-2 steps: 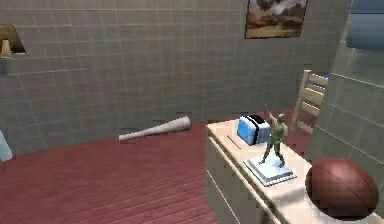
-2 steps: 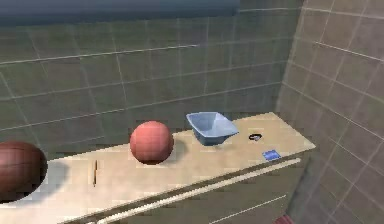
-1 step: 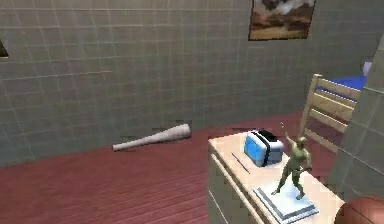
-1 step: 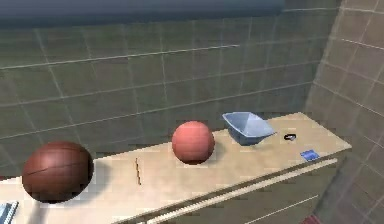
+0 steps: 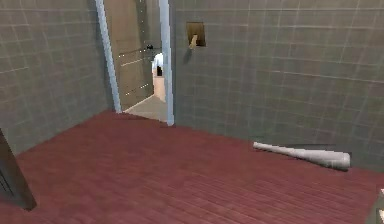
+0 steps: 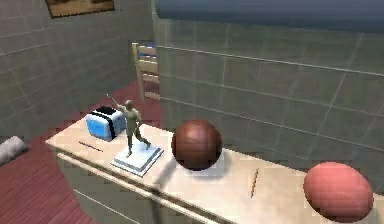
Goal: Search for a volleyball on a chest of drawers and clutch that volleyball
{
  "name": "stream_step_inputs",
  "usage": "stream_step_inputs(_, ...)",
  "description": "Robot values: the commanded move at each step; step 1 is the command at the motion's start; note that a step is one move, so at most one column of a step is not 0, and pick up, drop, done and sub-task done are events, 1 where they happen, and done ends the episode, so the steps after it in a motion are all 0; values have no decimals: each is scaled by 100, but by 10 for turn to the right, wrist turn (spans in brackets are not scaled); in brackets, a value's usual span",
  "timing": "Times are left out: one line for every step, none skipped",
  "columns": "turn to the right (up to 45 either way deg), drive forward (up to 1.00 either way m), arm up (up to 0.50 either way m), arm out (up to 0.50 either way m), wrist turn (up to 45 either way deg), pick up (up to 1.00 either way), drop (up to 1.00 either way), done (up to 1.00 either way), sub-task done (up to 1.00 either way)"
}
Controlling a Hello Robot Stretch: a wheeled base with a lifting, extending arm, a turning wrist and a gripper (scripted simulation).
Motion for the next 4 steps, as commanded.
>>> stream_step_inputs(-450, 0, 0, 0, 0, 0, 0, 0, 0)
stream_step_inputs(-450, 0, 0, 0, 0, 0, 0, 0, 0)
stream_step_inputs(-450, 0, 0, 0, 0, 0, 0, 0, 0)
stream_step_inputs(0, 35, 0, 0, 0, 0, 0, 0, 0)
